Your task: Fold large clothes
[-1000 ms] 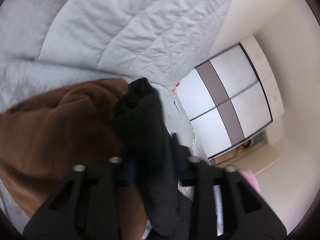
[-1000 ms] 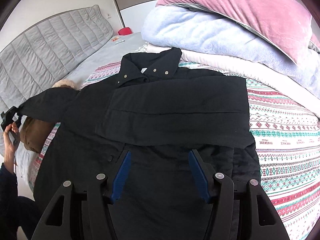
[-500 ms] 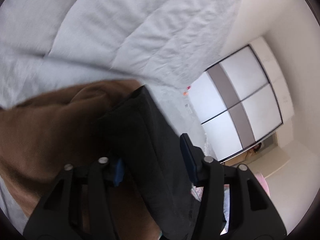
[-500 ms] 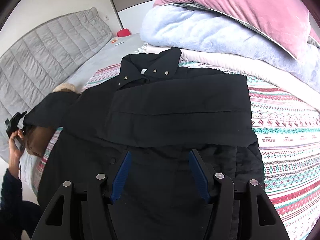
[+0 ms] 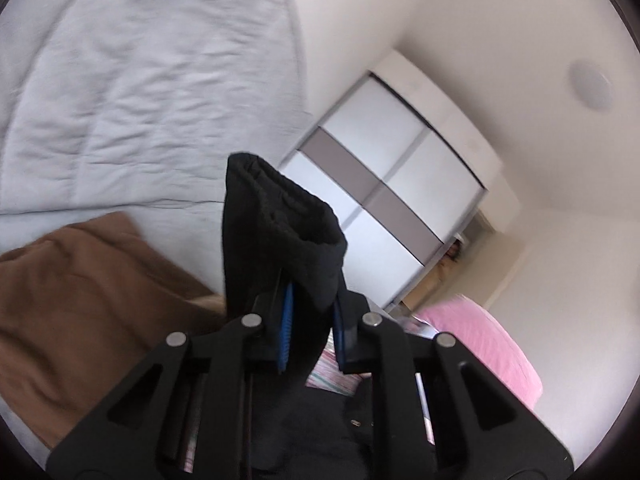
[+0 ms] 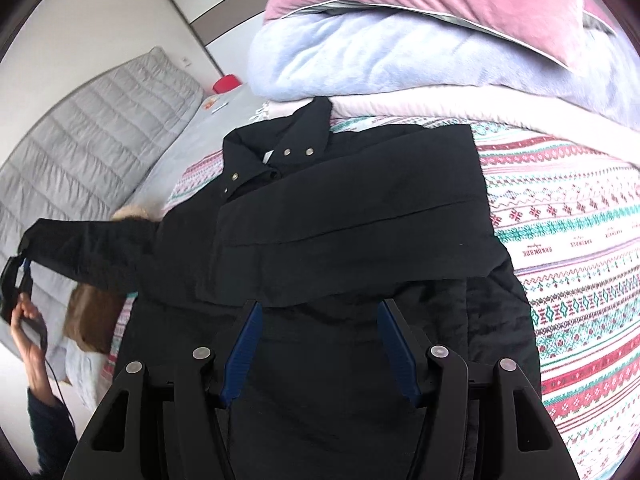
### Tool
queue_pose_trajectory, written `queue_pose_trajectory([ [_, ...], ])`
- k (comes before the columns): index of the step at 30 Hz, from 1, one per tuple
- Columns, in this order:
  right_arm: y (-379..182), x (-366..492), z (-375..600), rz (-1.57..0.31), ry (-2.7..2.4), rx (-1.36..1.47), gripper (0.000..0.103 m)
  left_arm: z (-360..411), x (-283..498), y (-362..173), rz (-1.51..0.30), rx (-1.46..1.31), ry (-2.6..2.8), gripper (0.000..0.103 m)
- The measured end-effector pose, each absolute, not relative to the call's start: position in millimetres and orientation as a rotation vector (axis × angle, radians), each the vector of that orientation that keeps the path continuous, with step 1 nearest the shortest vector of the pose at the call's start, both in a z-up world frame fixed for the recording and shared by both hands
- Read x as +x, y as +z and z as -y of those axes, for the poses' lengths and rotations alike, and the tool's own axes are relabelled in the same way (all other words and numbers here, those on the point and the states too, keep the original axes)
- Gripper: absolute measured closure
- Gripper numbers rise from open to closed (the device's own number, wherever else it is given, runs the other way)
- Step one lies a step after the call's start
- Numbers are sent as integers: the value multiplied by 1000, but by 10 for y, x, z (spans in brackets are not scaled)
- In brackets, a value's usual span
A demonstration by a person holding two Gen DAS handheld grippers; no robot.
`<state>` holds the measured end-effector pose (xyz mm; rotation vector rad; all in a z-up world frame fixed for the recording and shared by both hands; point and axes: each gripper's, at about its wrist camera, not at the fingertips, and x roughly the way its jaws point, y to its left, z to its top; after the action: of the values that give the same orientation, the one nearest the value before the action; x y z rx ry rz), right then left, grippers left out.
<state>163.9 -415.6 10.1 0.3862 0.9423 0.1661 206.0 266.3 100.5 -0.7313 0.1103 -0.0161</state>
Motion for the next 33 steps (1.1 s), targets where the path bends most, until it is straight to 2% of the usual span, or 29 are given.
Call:
queue_pose_trajectory([
  [7,92,1637,4462,-936,124,501,42,-1691,2347,1344,-161,-671,-239,85],
  [12,91,1595,4652,-928,111,556,42,-873,2636,1321,-241,-590,-346,85],
  [17,91,1579,4809,-917,94,611,42,70,2858,958,-361,-519,-495,85],
  [24,36,1594,4894,-939,86,637,42,1154,2973,30,-614,-369,-579,85],
  [28,80,1588,4912,-922,90,643,42,1387,2939,-305,-694,-324,-572,85],
  [33,71,1628,4878,-928,93,636,42,1469,2966,-460,-771,-292,-561,85],
])
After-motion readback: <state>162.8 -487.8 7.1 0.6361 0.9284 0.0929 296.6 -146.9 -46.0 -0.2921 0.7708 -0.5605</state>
